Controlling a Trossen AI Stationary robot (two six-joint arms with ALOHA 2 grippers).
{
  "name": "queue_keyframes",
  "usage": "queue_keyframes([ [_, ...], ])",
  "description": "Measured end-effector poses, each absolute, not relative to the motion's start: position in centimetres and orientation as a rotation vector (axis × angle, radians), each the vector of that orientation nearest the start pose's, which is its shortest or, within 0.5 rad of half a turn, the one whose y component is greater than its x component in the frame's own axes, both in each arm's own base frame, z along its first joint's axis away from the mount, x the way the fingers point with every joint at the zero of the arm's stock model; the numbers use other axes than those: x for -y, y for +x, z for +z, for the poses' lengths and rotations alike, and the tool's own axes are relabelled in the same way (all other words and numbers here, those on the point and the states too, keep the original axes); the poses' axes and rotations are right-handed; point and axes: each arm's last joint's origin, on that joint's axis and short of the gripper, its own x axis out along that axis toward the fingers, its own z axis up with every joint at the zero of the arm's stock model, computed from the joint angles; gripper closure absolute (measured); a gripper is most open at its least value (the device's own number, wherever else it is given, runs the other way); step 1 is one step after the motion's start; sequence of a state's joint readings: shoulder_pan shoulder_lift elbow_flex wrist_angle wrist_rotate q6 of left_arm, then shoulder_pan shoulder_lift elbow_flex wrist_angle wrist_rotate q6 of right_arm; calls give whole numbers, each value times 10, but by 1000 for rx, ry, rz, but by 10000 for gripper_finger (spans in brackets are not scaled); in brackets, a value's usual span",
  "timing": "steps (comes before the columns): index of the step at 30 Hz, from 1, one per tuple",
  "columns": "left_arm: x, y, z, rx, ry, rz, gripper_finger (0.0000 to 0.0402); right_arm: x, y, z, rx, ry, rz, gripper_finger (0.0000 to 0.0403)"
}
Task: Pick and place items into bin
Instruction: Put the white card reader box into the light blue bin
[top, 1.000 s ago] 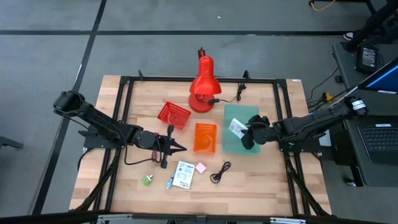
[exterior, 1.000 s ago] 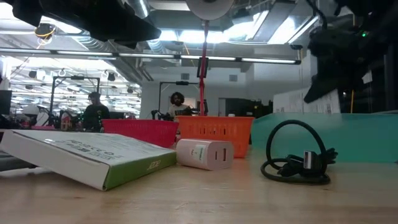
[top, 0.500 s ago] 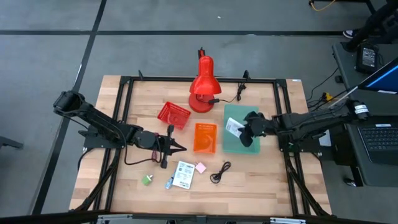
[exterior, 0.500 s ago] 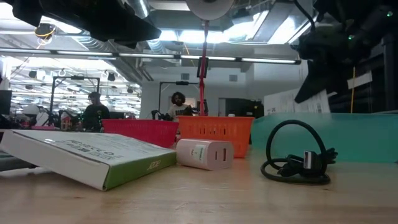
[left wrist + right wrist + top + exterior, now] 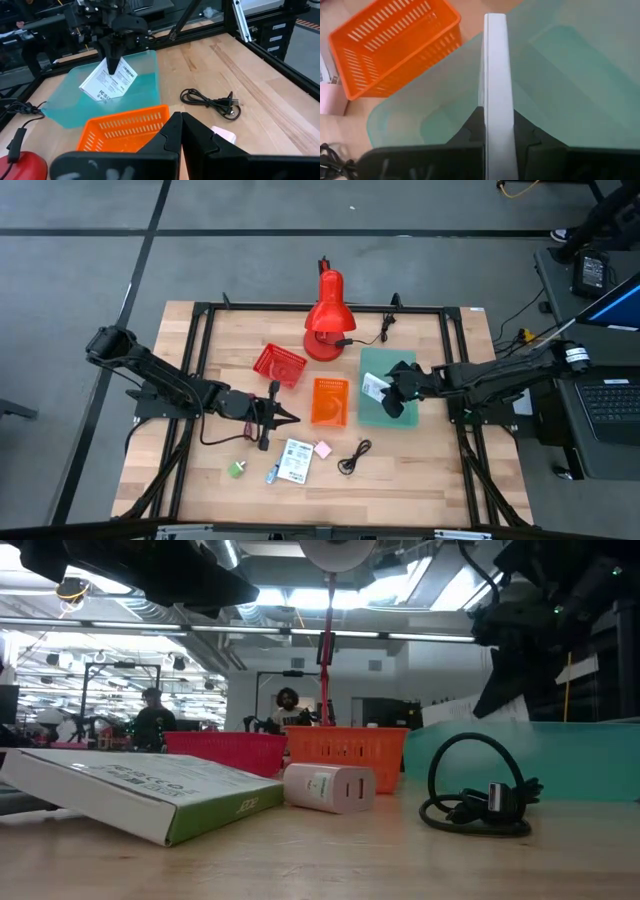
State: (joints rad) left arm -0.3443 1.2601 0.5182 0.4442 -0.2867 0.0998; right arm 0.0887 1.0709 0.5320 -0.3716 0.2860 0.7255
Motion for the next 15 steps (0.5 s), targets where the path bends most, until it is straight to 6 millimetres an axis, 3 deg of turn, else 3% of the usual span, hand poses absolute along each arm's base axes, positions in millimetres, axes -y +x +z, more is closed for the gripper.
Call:
queue_keyframes([
  [7,77,240,206,-280,191,-71,398,-9,199,176,-820,493,-512,372],
  [15,77,240,206,-280,192,-72,398,-9,202,172,-826,491,-521,307],
])
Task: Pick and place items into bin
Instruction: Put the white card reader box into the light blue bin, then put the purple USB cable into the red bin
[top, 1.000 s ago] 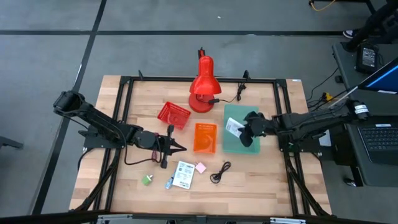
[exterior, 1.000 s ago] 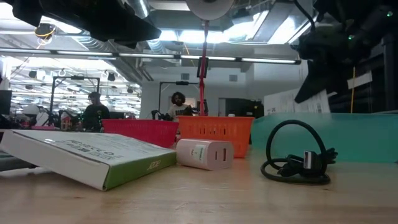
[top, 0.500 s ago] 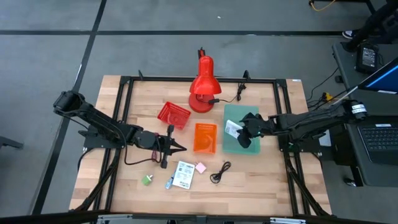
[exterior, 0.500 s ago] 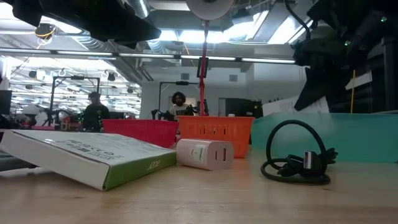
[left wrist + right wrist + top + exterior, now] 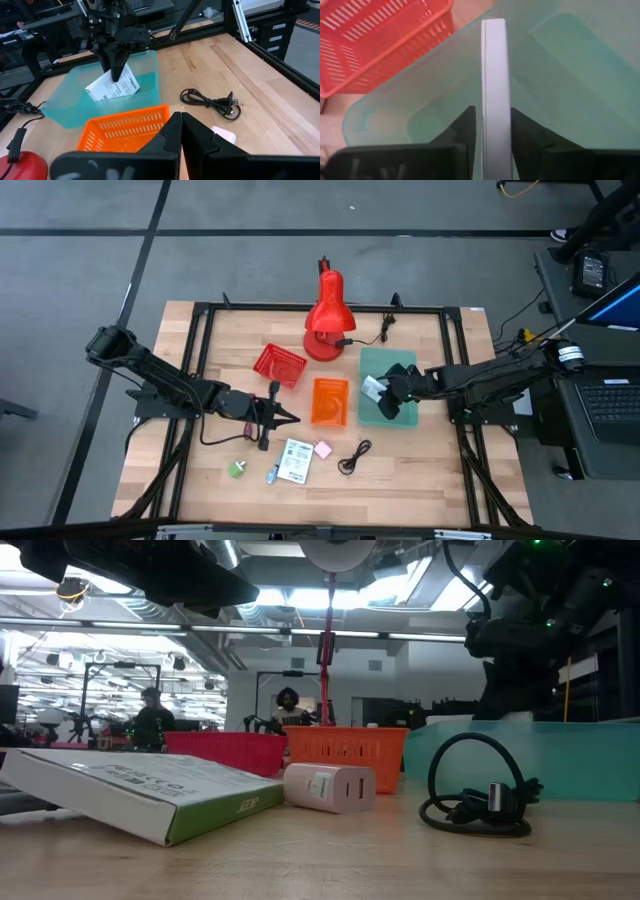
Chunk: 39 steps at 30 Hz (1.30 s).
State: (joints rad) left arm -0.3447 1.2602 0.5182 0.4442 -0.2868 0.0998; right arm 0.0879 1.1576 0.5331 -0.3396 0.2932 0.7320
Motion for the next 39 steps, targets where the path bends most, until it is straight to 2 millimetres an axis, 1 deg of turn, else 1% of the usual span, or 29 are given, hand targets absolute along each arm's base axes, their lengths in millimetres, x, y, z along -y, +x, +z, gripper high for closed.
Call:
queue_keyframes([
  [5,77,240,206,-280,191,-71,398,-9,202,172,-818,495,-536,288],
  [10,77,240,206,-280,191,-71,398,-6,200,176,-782,389,-589,285],
  [15,77,240,206,-280,191,-71,398,-1,202,193,-707,336,-628,284],
  [19,77,240,206,-280,192,-72,398,-1,201,210,-645,356,-611,284],
  [25,77,240,206,-280,192,-72,398,-7,199,223,-589,369,-569,283],
  [34,77,240,206,-280,192,-72,398,-20,201,224,-574,357,-503,283],
  [39,77,240,206,-280,191,-72,398,-28,205,231,-503,334,-429,283],
])
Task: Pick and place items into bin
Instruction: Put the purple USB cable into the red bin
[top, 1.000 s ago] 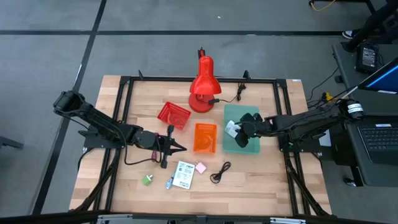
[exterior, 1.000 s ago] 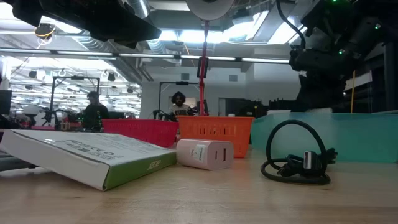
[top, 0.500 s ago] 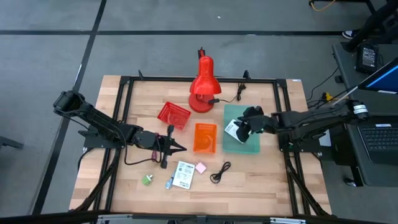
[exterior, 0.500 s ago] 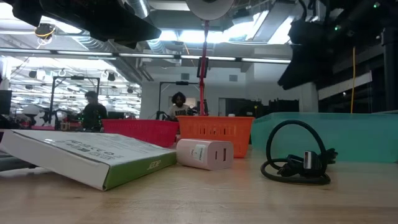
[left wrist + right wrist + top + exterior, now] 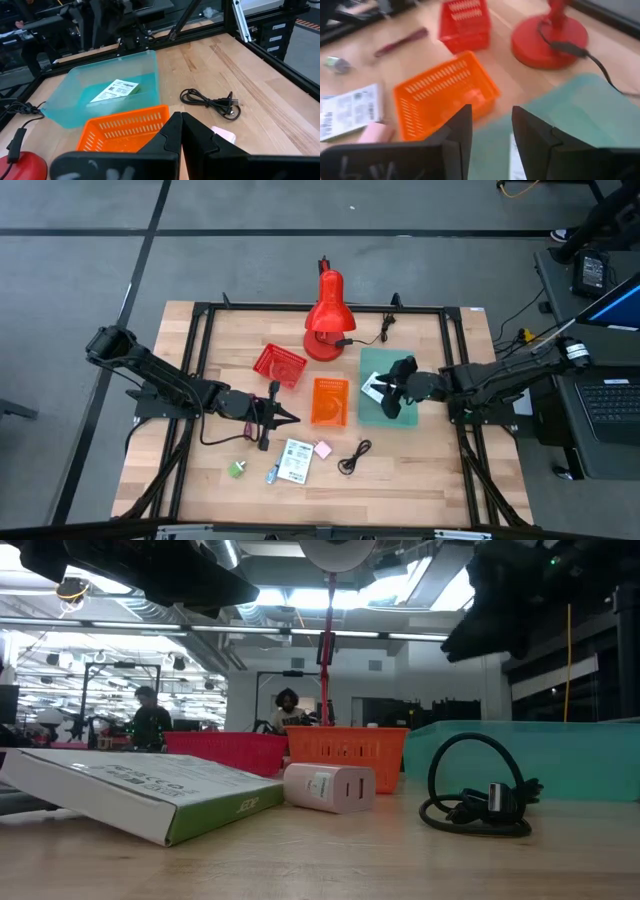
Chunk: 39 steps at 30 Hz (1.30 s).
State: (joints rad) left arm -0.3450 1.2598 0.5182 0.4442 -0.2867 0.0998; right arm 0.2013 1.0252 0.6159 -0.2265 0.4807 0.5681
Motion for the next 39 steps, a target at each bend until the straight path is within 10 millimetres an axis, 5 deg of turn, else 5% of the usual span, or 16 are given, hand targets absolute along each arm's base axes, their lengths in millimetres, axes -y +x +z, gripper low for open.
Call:
queue_keyframes([
  [39,77,240,206,-280,191,-72,398,-39,209,239,-450,158,-312,283],
])
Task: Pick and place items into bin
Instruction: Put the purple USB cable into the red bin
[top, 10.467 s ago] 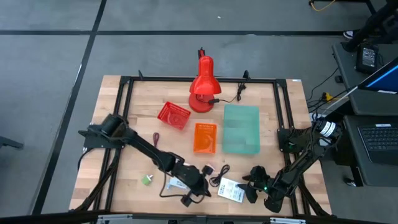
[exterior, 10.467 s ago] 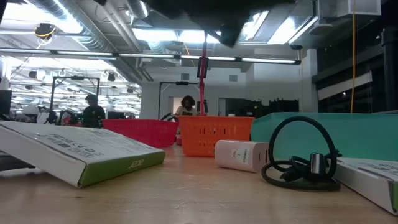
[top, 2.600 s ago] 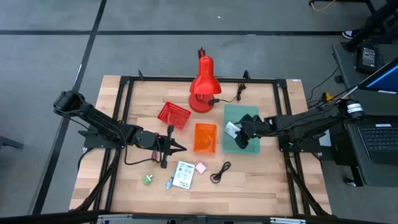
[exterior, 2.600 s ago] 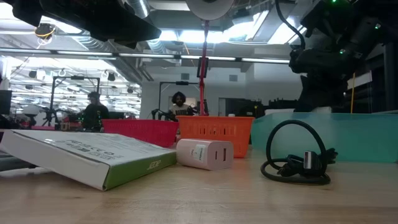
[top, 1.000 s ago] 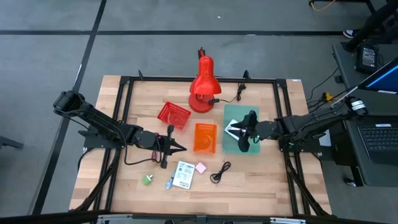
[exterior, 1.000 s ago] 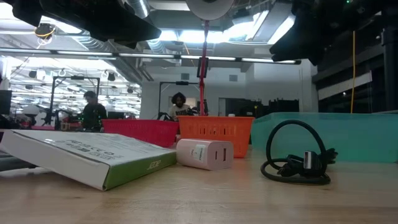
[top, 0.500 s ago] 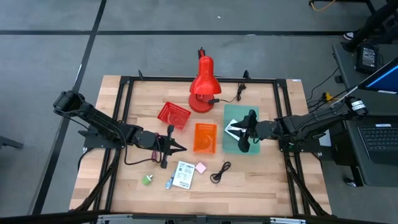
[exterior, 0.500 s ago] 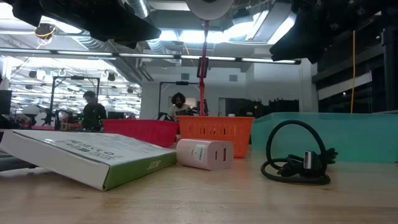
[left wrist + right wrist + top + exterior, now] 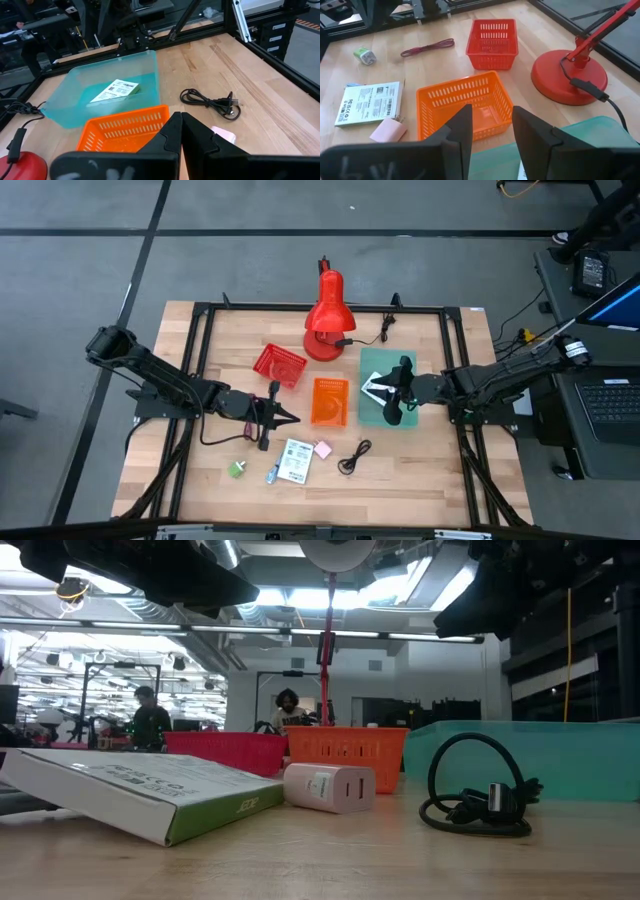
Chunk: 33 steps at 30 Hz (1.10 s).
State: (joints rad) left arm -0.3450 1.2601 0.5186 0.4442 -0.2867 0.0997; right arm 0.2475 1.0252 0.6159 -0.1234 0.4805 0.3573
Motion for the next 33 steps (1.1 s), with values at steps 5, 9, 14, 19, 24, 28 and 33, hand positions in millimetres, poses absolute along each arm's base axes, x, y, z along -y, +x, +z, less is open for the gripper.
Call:
queue_keyframes([
  [5,77,240,206,-280,191,-72,398,-47,207,239,-456,123,-269,283],
  [9,77,240,206,-280,191,-72,398,-57,206,239,-453,115,-224,283],
  [14,77,240,206,-279,191,-72,398,-73,215,233,-429,74,-187,283],
  [19,77,240,206,-279,191,-72,398,-88,229,220,-408,48,-161,283],
  [24,77,240,206,-279,191,-72,398,-99,247,202,-386,41,-144,283],
  [28,77,240,206,-280,162,-68,398,-104,259,188,-379,26,-139,283],
  [33,77,240,206,-281,108,-60,398,-107,264,185,-344,2,-127,283],
])
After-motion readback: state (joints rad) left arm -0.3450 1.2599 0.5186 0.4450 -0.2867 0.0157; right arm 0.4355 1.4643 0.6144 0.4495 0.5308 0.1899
